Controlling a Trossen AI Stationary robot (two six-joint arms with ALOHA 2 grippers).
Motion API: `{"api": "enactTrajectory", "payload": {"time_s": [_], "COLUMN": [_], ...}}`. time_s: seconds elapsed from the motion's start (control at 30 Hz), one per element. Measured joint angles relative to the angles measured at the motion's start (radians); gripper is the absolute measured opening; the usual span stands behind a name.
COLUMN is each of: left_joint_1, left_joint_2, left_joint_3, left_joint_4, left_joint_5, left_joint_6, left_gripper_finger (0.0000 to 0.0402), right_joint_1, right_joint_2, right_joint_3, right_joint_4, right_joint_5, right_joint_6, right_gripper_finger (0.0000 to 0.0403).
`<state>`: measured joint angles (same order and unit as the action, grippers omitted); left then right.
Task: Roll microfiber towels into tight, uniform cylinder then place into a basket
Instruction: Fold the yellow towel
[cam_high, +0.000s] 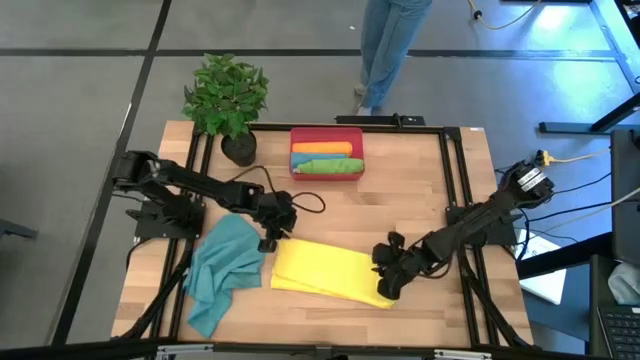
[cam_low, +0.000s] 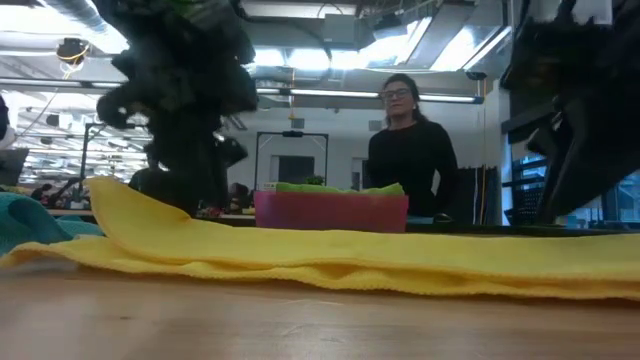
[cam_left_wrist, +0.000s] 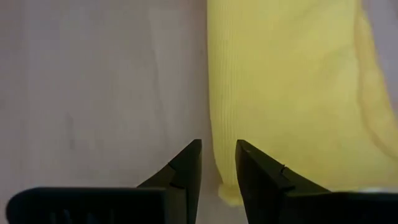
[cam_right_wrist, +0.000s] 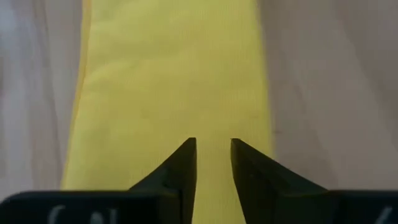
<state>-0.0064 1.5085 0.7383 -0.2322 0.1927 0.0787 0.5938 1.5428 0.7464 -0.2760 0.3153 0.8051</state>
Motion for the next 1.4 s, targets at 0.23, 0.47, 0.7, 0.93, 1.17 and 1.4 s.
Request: {"api": "enactTrajectory", "payload": {"time_s": [0.23, 0.47, 0.7, 0.93, 1.17, 1.4], "left_joint_1": [-0.004, -0.012, -0.009, -0.014, -0.066, -0.210], "left_joint_2": [0.110, 0.088, 0.026, 0.003, -0.054, -0.070], "left_joint_3": [0.002, 0.005, 0.003, 0.002, 0.098, 0.154], "left_joint_4": [0.005, -0.139, -0.312, -0.389, -0.374, -0.156], "left_joint_5": [0.012, 0.010, -0.109, -0.109, -0.118, -0.133], "left_joint_6": [-0.043, -0.076, -0.105, -0.131, -0.156, -0.235], "left_gripper_finger": [0.0087, 0.0085, 0.0085, 0.0085, 0.0085, 0.0085], "right_joint_1": [-0.035, -0.041, -0.044, -0.042, -0.061, -0.056], "right_joint_2": [0.142, 0.163, 0.158, 0.158, 0.140, -0.015], "right_joint_3": [0.006, 0.012, 0.008, 0.008, 0.011, 0.032], "right_joint_4": [0.010, -0.007, -0.003, -0.004, -0.022, -0.109], "right_joint_5": [-0.074, -0.094, -0.127, -0.129, -0.159, -0.107], "right_joint_6": [0.029, 0.079, 0.084, 0.081, 0.062, 0.062], "right_gripper_finger": [0.0048, 0.0008, 0.0005, 0.0007, 0.0007, 0.0008]}}
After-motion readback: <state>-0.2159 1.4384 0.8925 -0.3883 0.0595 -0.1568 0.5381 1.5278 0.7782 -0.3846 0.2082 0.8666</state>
